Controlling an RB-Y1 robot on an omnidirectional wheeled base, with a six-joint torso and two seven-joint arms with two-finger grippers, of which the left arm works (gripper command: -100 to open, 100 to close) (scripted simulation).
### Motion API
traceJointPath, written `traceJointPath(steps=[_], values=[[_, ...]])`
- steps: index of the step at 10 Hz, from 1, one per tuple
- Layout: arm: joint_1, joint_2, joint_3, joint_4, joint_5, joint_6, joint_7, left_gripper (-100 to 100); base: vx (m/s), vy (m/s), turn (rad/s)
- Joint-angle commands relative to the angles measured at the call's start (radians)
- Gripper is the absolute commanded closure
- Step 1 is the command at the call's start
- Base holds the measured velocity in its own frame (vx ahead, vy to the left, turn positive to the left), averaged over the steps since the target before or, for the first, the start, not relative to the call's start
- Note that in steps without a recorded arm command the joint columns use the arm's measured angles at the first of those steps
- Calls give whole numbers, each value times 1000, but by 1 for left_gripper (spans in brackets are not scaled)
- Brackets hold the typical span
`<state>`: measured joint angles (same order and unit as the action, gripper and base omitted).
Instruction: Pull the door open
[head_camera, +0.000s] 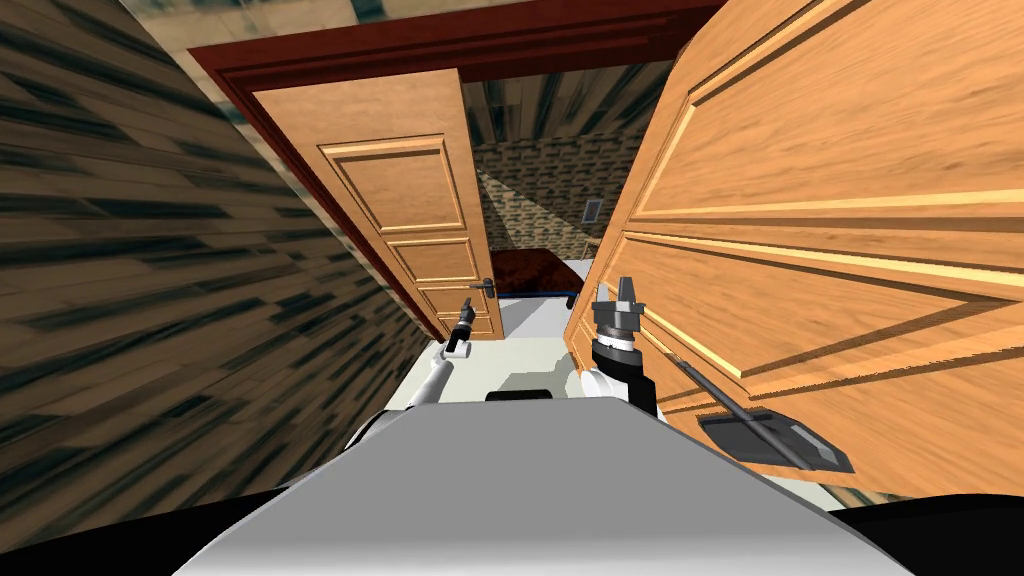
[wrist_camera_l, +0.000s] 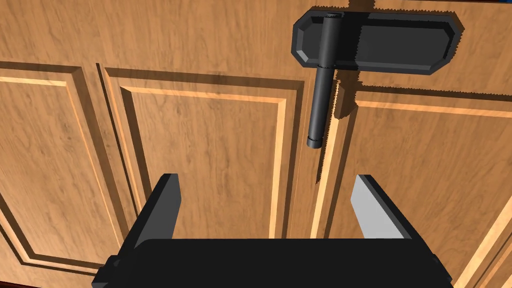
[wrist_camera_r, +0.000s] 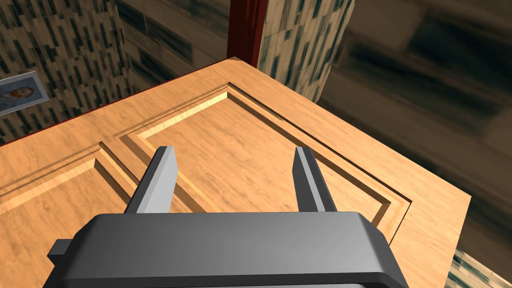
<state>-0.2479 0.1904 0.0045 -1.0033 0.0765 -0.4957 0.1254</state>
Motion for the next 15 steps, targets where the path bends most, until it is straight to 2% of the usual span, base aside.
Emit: traceJointPath(steps=[1, 2, 3, 10, 15], values=[[-27, 5, -2, 46, 8, 5, 0, -100, 65, 14, -30], [-45, 9, -3, 76, 13, 8, 0, -100, 76, 17, -27], [-45, 9, -3, 76, 13, 8, 0, -100, 64, 16, -5], [-143, 29, -11, 246, 40, 22, 2, -100, 79, 14, -18], [-186, 38, -15, 322, 52, 28, 3, -100, 53, 15, -13]])
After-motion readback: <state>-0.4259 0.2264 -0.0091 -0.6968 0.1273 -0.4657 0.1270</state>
